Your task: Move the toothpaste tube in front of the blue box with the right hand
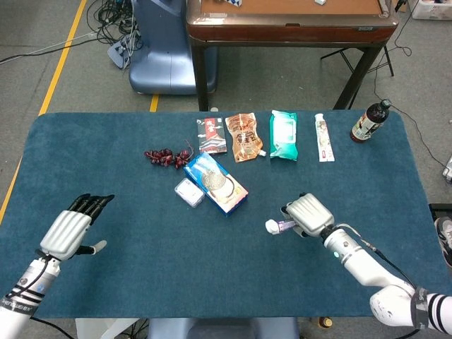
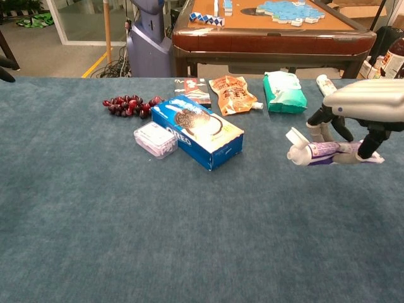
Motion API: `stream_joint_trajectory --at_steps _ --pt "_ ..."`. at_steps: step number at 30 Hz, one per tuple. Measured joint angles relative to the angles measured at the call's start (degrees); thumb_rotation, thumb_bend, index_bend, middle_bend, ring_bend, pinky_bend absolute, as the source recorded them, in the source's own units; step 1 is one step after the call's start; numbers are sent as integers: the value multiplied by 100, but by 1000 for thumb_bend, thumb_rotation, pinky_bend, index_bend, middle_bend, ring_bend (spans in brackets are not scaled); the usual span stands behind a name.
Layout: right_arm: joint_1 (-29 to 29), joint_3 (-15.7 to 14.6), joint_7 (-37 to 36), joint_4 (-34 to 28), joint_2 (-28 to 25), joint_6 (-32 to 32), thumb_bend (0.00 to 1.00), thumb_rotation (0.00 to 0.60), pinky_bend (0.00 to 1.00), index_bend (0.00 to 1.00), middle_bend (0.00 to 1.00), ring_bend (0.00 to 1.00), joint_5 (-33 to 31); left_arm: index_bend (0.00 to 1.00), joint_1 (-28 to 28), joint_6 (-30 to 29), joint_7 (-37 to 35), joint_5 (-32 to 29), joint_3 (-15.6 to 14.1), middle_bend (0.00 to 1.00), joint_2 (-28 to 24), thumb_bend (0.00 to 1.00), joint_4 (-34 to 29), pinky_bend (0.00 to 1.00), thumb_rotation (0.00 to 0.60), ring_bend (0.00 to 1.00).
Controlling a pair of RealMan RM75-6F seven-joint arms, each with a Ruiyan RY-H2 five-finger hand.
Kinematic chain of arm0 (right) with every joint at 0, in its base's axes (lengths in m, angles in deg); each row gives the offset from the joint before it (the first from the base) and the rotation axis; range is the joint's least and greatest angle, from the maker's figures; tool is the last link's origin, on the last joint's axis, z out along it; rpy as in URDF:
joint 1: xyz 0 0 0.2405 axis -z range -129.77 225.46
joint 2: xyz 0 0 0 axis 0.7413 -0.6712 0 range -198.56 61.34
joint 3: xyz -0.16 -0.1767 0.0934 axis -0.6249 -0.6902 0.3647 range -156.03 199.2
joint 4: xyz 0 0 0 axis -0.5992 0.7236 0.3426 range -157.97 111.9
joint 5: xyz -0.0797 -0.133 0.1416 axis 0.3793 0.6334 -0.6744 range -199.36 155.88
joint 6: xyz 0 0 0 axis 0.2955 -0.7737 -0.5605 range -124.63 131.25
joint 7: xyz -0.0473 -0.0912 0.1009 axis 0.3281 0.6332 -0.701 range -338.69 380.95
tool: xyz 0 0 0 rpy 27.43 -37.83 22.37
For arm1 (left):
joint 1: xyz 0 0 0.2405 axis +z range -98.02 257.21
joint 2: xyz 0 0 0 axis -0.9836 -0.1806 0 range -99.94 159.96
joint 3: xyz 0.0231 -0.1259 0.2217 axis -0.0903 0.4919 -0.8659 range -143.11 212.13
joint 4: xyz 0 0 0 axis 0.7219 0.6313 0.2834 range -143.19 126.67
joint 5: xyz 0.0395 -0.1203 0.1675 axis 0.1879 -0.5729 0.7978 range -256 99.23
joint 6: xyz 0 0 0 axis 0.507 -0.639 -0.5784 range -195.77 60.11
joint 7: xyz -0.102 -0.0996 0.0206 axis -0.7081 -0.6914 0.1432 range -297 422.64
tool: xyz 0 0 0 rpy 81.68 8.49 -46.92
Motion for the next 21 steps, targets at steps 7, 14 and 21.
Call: stream_joint_trajectory --at_steps 7,14,21 --pt "-790 153 634 -448 -374 563 808 600 371 763 726 578 -1031 63 -807 983 -95 285 -12 491 -18 180 157 178 600 413" --pt "-1871 33 1459 -660 -472 785 823 600 371 770 729 586 -2396 82 -1456 1648 1 406 19 705 40 241 105 301 600 562" --pt "-2951 -328 2132 -711 -212 652 830 600 371 774 732 588 -3617 92 -1905 1985 175 317 105 784 166 329 -56 461 600 633"
